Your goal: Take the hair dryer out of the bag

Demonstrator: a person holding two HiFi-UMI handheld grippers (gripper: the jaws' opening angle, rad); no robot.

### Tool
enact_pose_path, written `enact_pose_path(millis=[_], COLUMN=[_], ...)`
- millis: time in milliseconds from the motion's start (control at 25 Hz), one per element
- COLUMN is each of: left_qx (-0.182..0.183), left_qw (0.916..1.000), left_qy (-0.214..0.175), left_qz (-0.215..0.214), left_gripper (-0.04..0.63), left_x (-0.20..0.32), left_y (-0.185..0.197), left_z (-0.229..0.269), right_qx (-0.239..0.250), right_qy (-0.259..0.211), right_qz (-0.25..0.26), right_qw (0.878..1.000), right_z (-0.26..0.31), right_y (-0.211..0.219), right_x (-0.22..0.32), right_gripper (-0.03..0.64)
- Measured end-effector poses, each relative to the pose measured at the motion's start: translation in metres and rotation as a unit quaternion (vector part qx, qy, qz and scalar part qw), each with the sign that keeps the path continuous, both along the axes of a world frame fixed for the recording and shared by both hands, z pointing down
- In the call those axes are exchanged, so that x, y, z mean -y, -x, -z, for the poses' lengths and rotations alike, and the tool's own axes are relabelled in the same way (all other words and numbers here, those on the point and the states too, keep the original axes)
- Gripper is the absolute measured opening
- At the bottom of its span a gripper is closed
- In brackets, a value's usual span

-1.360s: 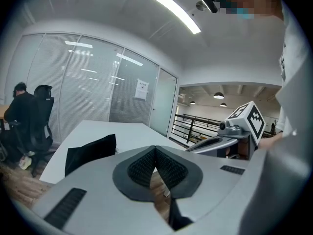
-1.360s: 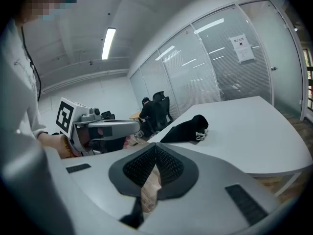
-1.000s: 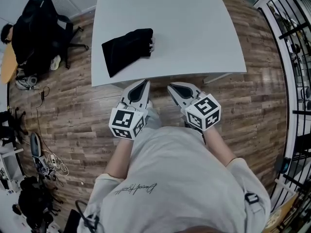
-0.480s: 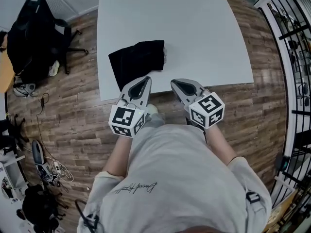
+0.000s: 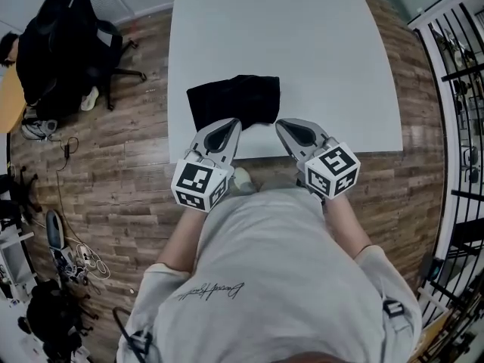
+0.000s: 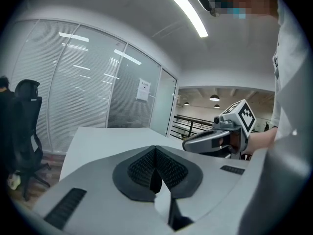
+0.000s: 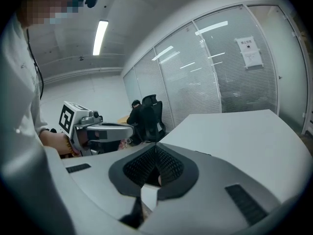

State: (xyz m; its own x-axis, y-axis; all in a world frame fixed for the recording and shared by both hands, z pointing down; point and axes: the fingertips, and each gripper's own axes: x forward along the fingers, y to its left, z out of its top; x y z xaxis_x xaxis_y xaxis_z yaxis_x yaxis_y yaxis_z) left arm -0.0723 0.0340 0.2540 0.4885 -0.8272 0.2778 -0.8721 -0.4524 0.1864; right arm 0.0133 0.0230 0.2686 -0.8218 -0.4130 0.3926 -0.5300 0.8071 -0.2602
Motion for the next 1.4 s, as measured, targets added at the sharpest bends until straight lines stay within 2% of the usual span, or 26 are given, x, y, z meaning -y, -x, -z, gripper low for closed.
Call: enact_pose_path(millis=[240,400,600,920,1080,1400], left_qx=[0.007,0.013,0.002,0.002,0.015,0.011], left_qw=[0.9999,0.9996,0.9987,0.9977,0.9975,0.9963], left_qy=[-0.011,-0.011,-0.007,-0.002,0.001,0.028], left_qz=[0.003,0.024,0.051,0.068,0.069,0.081], left_gripper=[0.012,0.012,0.012,0.012,0.012,0.012], left_x=[0.020,0.030,0.040,0.053,0.054,0.048], left_y=[-0.002,-0.004,-0.004,-0.006,-0.007,0.001], left_z=[0.009,0.007,0.006,0.003,0.000,-0.018], right_qx=[-0.006,-0.014,-0.025,-0.027,-0.038,-0.069], right_qy=[-0.021,-0.025,-0.031,-0.016,-0.009,0.005], right_qz=[0.021,0.031,0.043,0.059,0.066,0.065], right_qw=[1.000,0.999,0.998,0.998,0.997,0.995], right_z=[0.005,0.005,0.004,-0.007,-0.015,-0.045], right_y=[-0.009,-0.023,-0.036,-0.040,-0.044,-0.060], right_x=[0.027,0.045,0.069,0.082,0.085,0.092], right_gripper=[0.025,0.025,0.025,0.025,0.025,0.025])
